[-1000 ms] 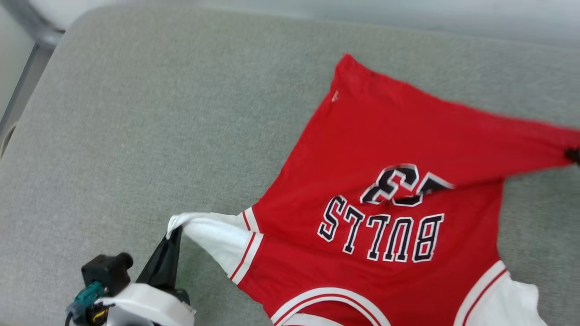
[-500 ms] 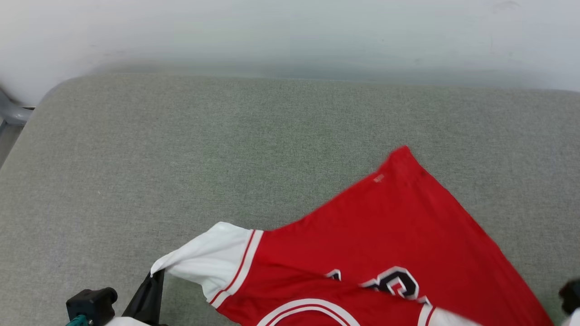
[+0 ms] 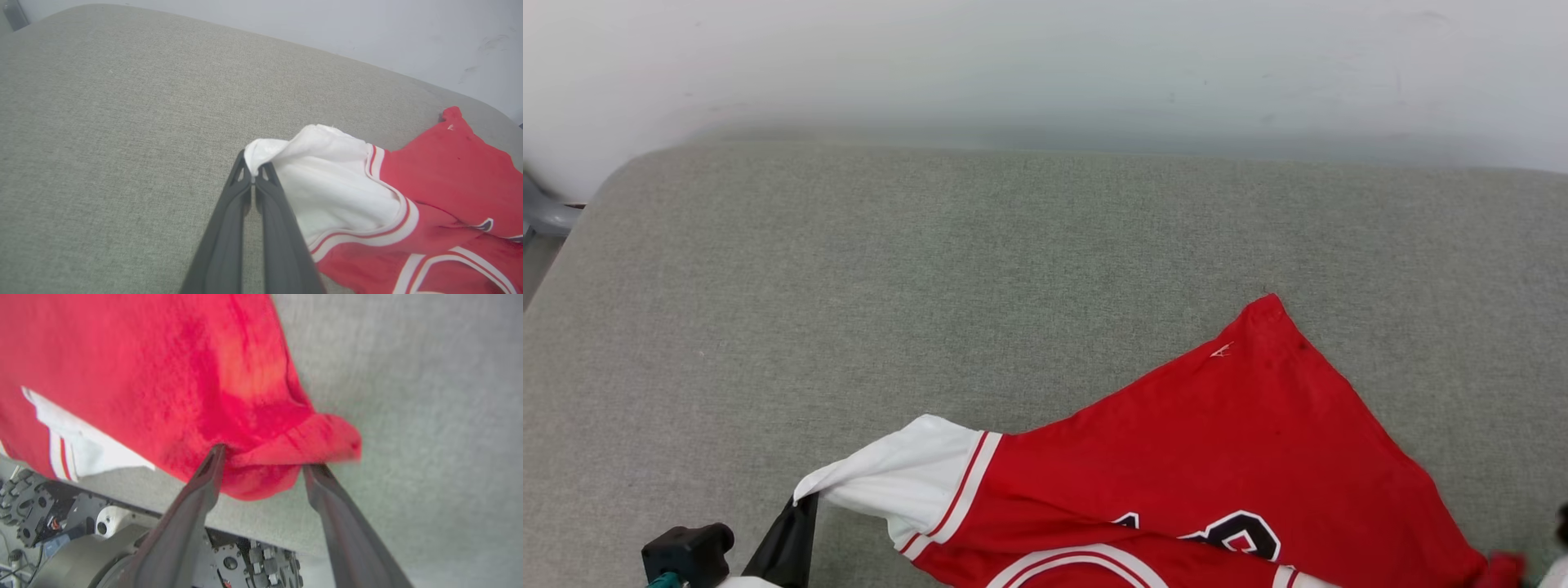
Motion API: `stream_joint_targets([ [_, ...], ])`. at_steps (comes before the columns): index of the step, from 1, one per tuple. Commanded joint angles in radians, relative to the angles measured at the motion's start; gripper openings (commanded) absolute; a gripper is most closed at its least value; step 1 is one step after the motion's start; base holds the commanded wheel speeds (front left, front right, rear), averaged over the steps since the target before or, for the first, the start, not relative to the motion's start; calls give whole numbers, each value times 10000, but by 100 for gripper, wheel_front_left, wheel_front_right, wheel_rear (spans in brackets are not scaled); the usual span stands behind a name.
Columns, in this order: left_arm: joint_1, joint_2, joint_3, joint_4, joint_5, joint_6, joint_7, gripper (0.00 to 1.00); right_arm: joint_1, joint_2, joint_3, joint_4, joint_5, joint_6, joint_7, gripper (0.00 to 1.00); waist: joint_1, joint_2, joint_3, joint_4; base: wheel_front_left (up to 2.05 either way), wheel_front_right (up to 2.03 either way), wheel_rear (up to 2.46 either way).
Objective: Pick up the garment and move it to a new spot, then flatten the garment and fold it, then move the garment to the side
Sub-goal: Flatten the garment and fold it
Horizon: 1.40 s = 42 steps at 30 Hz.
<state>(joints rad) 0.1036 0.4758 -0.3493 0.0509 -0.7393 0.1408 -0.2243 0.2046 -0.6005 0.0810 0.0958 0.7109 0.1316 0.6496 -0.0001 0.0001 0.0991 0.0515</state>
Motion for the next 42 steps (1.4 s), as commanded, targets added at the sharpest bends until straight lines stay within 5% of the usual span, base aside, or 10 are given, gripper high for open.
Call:
stream_joint_targets([
  [1,68,29,-10,-39,-6,2,-11,0,-370,-58,-259,-237,-6,-17,-157,100,1,-1,-3,10,0,0,0],
  [7,-108,26,-53,-87,42,-28,-38,0,-1602,-207,-921,-1483,-179,-14,-409,100,1,-1,137,79,0,0,0],
  [15,-641,-89,-226,-169,222,-140,-65,0,-4717,-398,-134,-2033,-635,-14,631,100,1,-1,766,409,0,0,0],
  [29,-1807,-623,-653,-189,612,-424,-199,0,-9058,-438,3236,689,-1185,-14,3274,100,1,-1,2141,1405,0,0,0],
  [42,-2415,-970,-758,51,835,-628,-331,0,-9948,-304,5885,3306,-1210,-14,3045,100,1,-1,2995,1794,0,0,0],
])
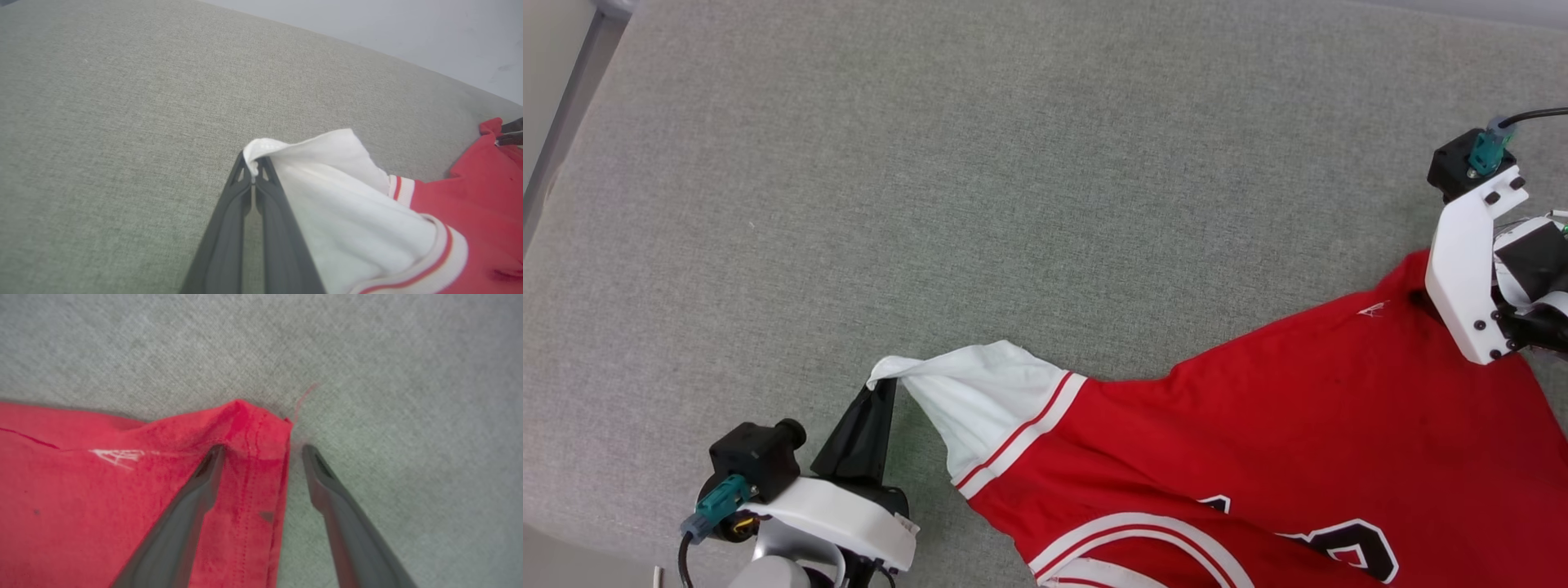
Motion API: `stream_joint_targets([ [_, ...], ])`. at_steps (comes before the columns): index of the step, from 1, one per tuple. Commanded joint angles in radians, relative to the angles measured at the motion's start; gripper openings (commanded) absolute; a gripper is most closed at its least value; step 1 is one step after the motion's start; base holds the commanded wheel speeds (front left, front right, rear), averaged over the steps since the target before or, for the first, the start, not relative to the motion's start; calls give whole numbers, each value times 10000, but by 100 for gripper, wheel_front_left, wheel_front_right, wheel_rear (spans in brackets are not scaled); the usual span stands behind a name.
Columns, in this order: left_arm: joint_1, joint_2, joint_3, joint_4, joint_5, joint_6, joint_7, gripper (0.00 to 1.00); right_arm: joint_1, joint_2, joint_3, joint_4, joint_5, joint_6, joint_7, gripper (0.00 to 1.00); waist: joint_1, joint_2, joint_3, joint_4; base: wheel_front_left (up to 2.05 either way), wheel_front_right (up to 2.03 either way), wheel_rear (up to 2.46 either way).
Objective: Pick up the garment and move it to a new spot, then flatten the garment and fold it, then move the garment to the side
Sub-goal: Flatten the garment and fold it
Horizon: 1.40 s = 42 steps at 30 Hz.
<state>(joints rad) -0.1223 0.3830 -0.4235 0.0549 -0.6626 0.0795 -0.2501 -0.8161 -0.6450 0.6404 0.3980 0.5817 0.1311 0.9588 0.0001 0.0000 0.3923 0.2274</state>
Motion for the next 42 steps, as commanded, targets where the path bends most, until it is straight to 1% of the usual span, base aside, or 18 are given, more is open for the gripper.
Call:
stream_joint_targets([
  [1,-169,-54,-12,43,82,-38,-79,0,296,149,450,438,162,-8,-109,100,-1,0,90,41,0,0,0],
  [4,-249,-78,21,122,86,-65,-83,0,328,119,966,819,351,-8,-225,100,-1,0,133,16,0,0,0],
  [5,-265,-83,26,146,96,-65,-89,0,279,89,1106,878,396,-8,-310,33,-1,0,131,1,0,0,0],
  [6,-272,-81,41,173,104,-72,-88,0,208,69,1200,939,448,-8,-398,0,-1,0,120,-22,0,0,0],
  [10,-185,-48,88,265,113,-91,-99,0,-227,56,1321,1123,719,-11,-1103,0,-1,0,-91,-156,0,0,0],
  [17,128,172,155,232,166,3,-65,0,-487,55,1103,1102,1479,-13,-2893,0,-1,0,-991,-478,0,0,0],
  [23,237,605,274,-156,282,133,85,0,-126,-142,1009,752,1824,-11,-4521,0,-1,0,-1785,-822,0,0,0],
  [27,-3,961,410,-630,372,225,246,0,192,-255,630,425,1962,-11,-5586,0,-1,0,-2268,-1009,0,0,0],
  [30,-269,1278,561,-1161,484,297,483,0,451,-339,215,45,2032,-11,-6151,0,-1,0,-2592,-1125,0,0,0],
  [33,-754,1597,724,-1683,633,360,741,0,714,-394,-299,-415,1979,-11,-6547,0,-1,0,-2864,-1245,0,0,0],
  [34,-754,1597,724,-1683,633,360,741,0,714,-394,-299,-415,1979,-11,-6547,0,-1,0,-2864,-1245,0,0,0],
  [36,-1161,1729,843,-2009,690,351,909,0,852,-405,-677,-706,1894,-11,-6629,0,-1,0,-3004,-1328,0,0,0],
  [39,-1900,2087,1181,-2413,795,444,1165,0,924,-358,-1351,-1253,1727,-11,-6686,0,-1,0,-3136,-1464,0,0,0],
  [42,-2671,2309,1445,-2818,760,399,1428,0,978,-250,-2101,-1835,1543,-11,-6629,0,-1,0,-3180,-1560,0,0,0],
])
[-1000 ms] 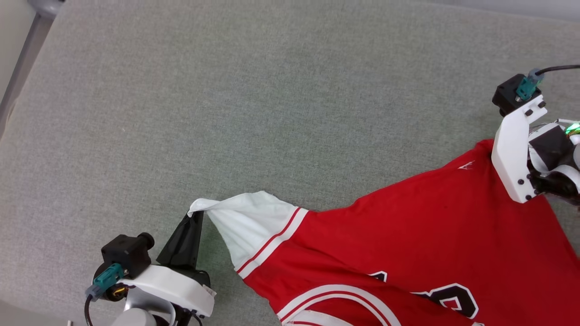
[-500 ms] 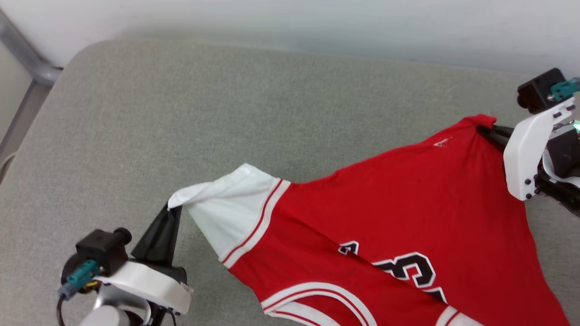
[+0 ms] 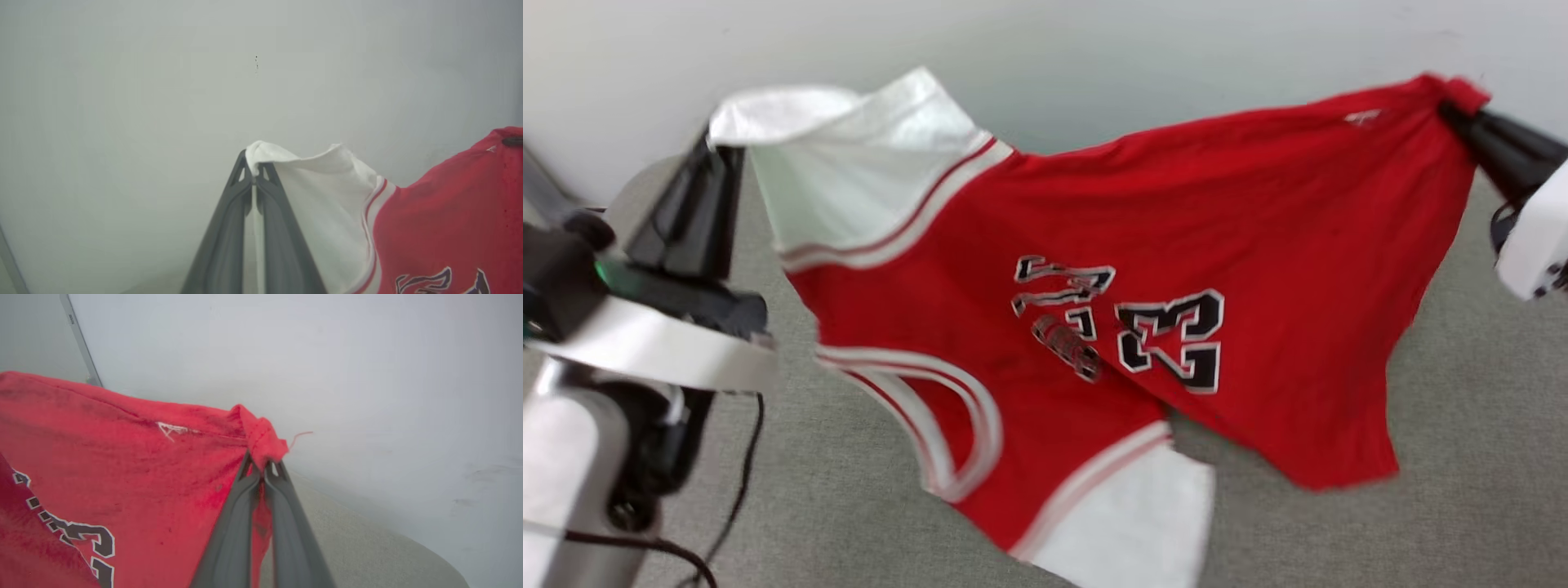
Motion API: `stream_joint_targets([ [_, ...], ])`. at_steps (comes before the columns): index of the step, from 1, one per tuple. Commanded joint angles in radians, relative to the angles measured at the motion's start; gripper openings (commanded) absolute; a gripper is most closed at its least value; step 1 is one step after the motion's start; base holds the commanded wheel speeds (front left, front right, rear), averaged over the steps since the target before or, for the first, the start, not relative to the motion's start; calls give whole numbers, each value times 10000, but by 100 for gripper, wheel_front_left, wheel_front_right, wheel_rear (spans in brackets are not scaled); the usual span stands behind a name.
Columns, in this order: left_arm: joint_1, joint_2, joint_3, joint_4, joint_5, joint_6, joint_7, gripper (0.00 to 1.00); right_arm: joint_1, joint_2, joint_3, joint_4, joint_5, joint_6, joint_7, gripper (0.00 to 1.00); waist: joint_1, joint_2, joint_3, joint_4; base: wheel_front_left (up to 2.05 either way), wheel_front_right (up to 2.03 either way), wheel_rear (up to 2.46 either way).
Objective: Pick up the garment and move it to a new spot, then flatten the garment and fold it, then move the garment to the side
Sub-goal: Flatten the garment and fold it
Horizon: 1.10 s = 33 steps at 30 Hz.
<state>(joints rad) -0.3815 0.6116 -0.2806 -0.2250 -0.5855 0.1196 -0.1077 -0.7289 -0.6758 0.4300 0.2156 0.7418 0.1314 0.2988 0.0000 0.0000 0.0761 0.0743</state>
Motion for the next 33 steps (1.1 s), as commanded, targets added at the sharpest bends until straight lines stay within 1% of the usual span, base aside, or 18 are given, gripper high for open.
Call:
stream_joint_targets([
  [1,-324,133,88,-147,29,-19,114,0,114,107,-257,-211,-134,-15,6,0,0,0,-22,-57,0,0,0],
  [4,-1148,344,223,-378,64,-132,405,0,134,270,-1002,-815,-384,-15,123,0,0,0,23,-119,0,0,0],
  [9,-2603,499,315,-514,54,-345,808,0,52,677,-1977,-1793,-856,-15,447,0,0,0,234,-172,0,0,0],
  [13,-3788,382,203,-353,-57,-582,1075,0,-149,1009,-2593,-2429,-1173,-15,755,0,0,0,555,-155,0,0,0],
  [18,-5141,191,15,178,-85,-924,1294,0,-622,1348,-3047,-2868,-1483,-15,1073,0,0,0,1220,-161,0,0,0],
  [22,-6265,-26,-190,737,-89,-1215,1405,0,-1419,1627,-3377,-2814,-1567,-15,1251,0,0,0,1951,-179,0,0,0],
  [27,-8160,-374,-463,1808,-19,-1632,1619,0,-3029,1657,-3471,-2342,-1958,-14,1451,0,0,0,3034,-217,0,0,0],
  [30,-9440,-507,-620,2520,214,-1813,1732,0,-4213,1688,-3308,-1828,-2245,-14,1370,0,0,0,3709,-290,0,0,0],
  [33,-10663,-836,-806,3326,306,-1996,1709,0,-5497,1770,-3131,-990,-2557,-14,1194,0,0,0,4207,-326,0,0,0],
])
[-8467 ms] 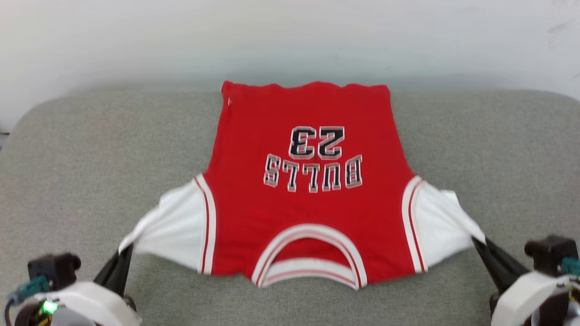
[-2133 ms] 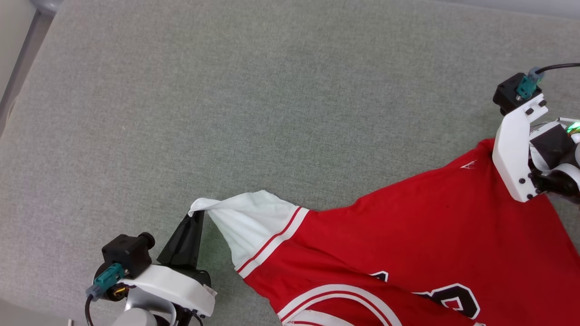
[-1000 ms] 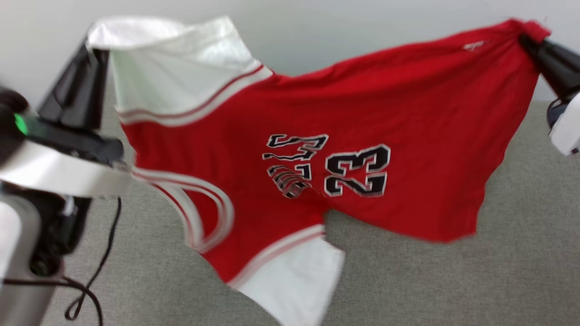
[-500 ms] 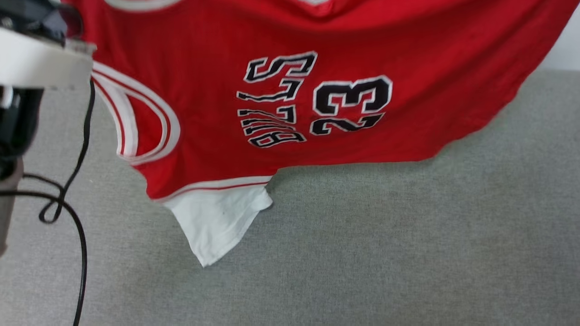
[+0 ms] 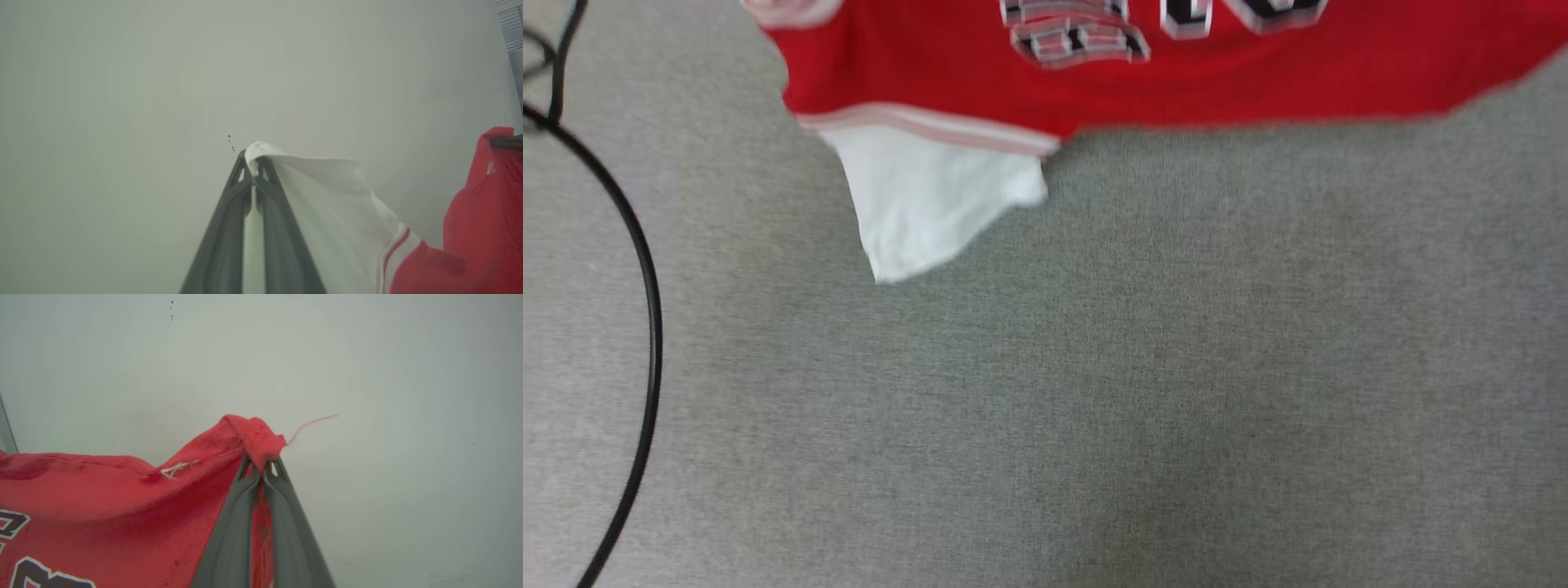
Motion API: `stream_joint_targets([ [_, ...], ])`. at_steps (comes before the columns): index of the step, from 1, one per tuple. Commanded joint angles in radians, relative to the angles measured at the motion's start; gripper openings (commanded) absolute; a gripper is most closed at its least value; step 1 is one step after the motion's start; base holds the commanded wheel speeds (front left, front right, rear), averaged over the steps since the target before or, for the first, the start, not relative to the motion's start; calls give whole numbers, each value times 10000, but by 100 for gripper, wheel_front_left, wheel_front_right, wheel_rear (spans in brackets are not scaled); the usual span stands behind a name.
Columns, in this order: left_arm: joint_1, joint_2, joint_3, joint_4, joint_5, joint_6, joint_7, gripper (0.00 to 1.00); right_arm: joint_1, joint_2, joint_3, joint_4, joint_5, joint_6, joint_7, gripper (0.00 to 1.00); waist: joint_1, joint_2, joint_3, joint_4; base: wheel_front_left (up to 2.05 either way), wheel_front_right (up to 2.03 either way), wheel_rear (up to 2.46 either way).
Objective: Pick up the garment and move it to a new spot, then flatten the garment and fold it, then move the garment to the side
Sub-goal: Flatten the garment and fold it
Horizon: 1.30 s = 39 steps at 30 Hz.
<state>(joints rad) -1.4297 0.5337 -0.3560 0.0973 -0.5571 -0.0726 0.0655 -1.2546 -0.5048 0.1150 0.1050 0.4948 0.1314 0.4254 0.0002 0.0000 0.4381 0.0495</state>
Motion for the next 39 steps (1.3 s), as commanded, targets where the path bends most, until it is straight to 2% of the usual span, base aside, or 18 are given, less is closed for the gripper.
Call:
stream_joint_targets([
  [1,-593,-94,-80,410,92,-99,-19,0,-720,98,81,403,-194,-14,-161,0,-2,0,734,-103,0,0,0],
  [11,-3720,-423,-333,2857,559,-383,-582,0,-4471,614,913,3599,-939,-14,-1587,0,-2,0,1490,-353,0,0,0],
  [18,-4598,-650,-645,4024,585,-486,-1068,0,-5879,780,1581,5465,-976,-14,-2450,0,-2,0,2015,-306,0,0,0],
  [23,-4169,-650,-837,4568,498,-510,-1486,0,-5828,806,2297,6317,-641,-14,-2996,0,-2,0,2399,-263,0,0,0],
  [29,-3189,-399,-1229,4976,382,-549,-2033,0,-5119,720,3307,6852,86,-14,-3631,0,-2,0,2565,-218,0,0,0],
  [39,-92,-51,-1608,4490,-10,-500,-2914,0,-2619,269,4843,6481,1653,-14,-4300,0,-2,0,1960,-143,0,0,0],
])
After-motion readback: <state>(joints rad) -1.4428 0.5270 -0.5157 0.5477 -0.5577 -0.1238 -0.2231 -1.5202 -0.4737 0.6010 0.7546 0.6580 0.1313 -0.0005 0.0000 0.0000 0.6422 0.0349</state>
